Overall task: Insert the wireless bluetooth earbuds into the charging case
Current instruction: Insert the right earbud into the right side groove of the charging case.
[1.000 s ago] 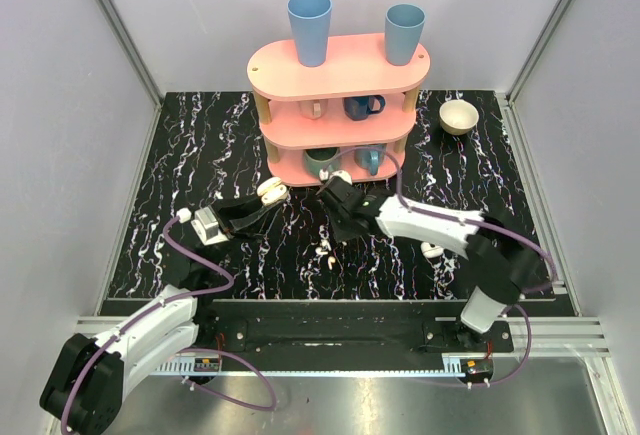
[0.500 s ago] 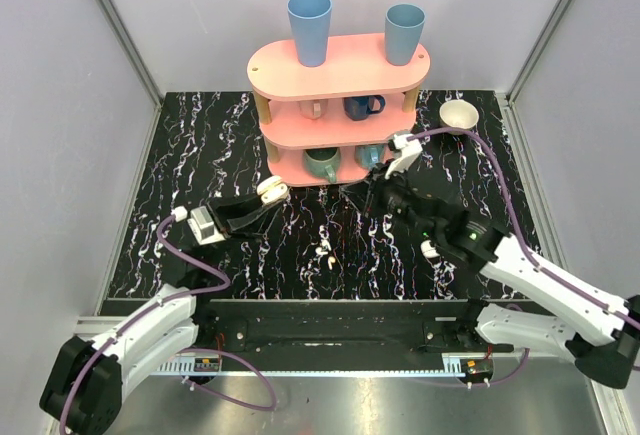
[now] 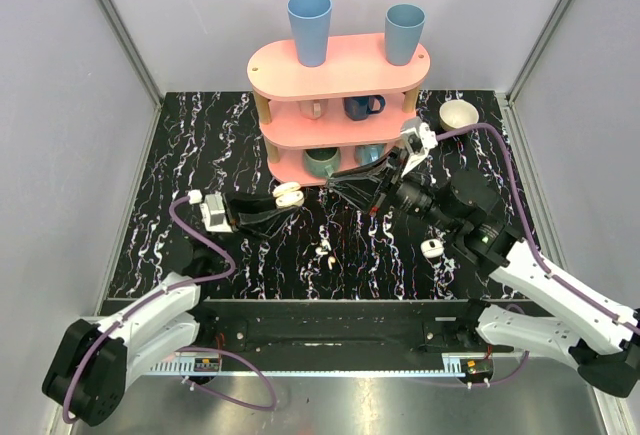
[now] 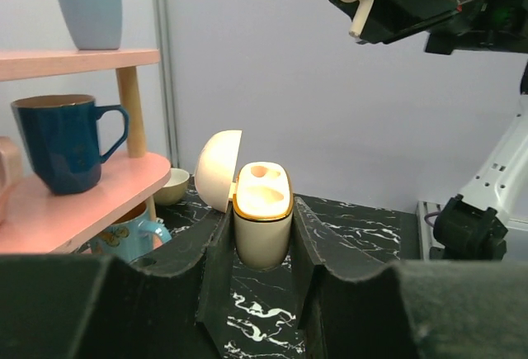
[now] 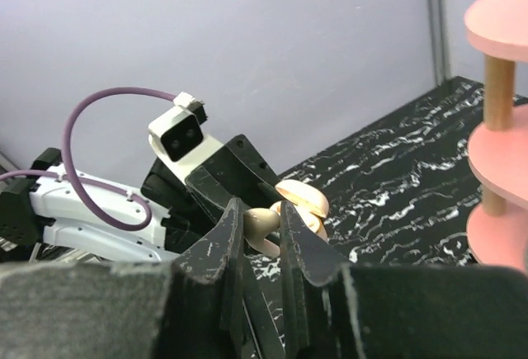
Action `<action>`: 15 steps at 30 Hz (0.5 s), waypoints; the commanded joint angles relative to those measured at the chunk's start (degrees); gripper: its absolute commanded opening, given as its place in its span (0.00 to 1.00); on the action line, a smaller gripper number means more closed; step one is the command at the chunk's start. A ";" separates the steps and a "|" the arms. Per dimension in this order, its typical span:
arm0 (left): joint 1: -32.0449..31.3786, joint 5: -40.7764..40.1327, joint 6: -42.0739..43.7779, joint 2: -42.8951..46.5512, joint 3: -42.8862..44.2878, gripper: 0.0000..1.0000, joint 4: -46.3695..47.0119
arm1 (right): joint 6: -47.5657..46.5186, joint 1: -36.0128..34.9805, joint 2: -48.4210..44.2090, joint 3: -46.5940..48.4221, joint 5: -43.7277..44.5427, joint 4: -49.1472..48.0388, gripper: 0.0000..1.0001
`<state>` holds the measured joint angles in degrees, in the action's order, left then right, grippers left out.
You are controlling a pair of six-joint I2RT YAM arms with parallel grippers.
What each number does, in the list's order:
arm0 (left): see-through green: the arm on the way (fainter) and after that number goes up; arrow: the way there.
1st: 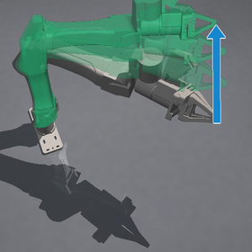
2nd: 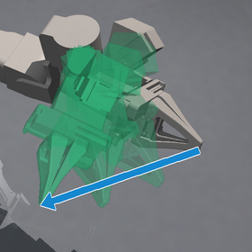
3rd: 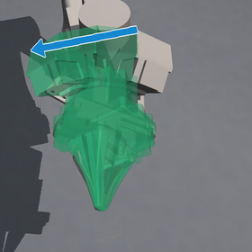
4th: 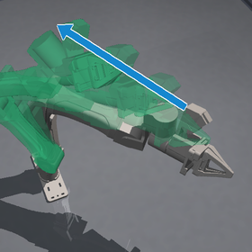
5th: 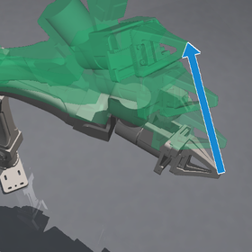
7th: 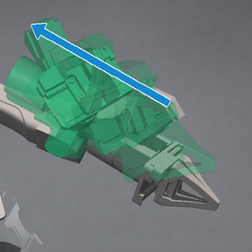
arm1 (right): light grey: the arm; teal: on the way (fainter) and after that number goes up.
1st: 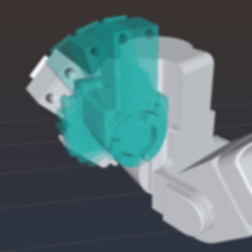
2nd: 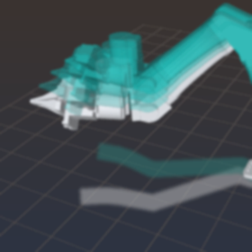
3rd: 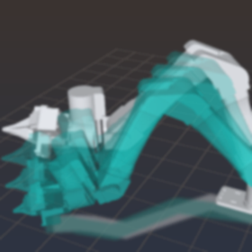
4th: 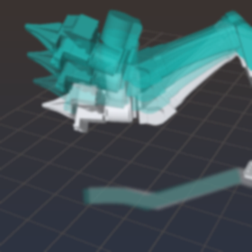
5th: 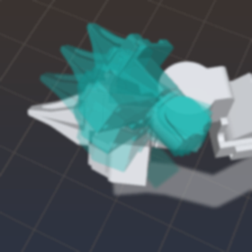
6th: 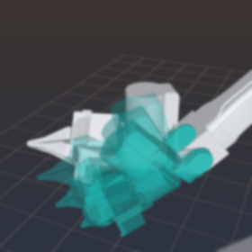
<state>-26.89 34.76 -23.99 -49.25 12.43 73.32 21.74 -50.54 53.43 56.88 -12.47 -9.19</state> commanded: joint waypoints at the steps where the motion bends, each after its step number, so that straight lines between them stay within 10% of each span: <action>1: 0.26 5.31 -2.29 0.21 3.92 0.00 14.13 | 0.58 1.76 1.85 3.58 -11.07 -7.06 0.17; 15: 0.26 6.81 -0.45 2.41 4.01 0.00 9.83 | 1.64 2.12 4.93 4.99 -14.16 -6.20 0.17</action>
<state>-26.89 40.27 -25.58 -47.97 14.46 73.47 23.75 -48.95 58.70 58.89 -26.17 -14.92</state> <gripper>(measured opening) 0.332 0.221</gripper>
